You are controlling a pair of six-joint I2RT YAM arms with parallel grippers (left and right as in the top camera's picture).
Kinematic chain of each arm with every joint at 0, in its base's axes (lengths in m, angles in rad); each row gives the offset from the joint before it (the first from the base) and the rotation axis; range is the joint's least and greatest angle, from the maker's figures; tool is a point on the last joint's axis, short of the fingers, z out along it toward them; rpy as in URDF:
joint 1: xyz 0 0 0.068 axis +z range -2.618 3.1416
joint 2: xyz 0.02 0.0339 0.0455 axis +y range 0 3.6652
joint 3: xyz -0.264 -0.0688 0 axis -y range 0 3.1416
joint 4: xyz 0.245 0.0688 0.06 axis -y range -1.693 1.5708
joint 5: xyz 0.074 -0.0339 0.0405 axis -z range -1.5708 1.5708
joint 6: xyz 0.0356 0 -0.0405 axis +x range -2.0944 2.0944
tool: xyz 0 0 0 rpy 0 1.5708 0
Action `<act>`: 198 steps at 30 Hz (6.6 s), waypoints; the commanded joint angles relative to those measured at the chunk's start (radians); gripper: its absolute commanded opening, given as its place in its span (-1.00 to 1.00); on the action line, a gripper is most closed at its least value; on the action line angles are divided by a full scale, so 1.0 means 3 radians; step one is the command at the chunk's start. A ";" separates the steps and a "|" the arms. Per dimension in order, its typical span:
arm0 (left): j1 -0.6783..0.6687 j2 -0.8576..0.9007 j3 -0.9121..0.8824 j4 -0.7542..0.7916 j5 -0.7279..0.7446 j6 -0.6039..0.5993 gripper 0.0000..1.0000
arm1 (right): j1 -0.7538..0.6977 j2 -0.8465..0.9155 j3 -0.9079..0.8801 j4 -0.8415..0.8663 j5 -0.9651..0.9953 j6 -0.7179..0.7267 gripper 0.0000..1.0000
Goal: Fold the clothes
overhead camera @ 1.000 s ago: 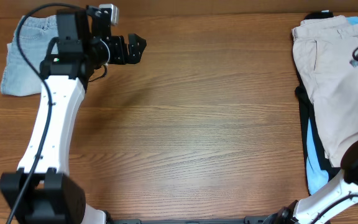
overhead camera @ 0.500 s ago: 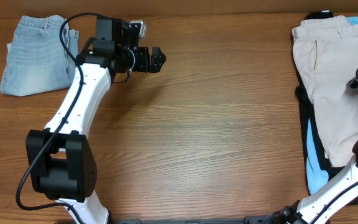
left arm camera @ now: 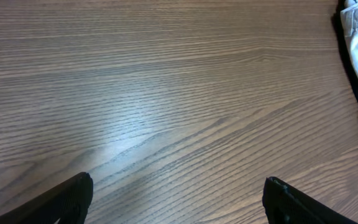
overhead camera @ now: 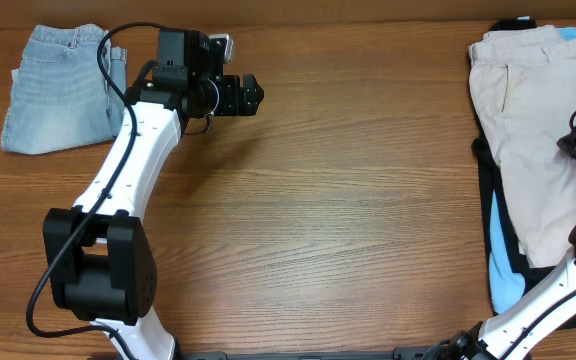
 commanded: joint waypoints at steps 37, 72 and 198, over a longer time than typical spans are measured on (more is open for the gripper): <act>0.0117 -0.0375 0.0159 -0.0903 -0.0085 0.0621 1.00 | 0.0523 -0.1319 -0.0042 -0.0909 0.0666 0.0291 0.68; 0.0154 -0.0276 0.0160 -0.0913 -0.0254 0.0595 0.99 | 0.2552 -0.1991 -0.0304 -0.1391 -0.0521 0.0069 -0.92; -0.0167 0.0045 -0.0930 -0.2258 -0.1600 -0.1504 -0.92 | 0.2351 -0.2098 -0.1637 0.0057 0.0397 0.0507 0.59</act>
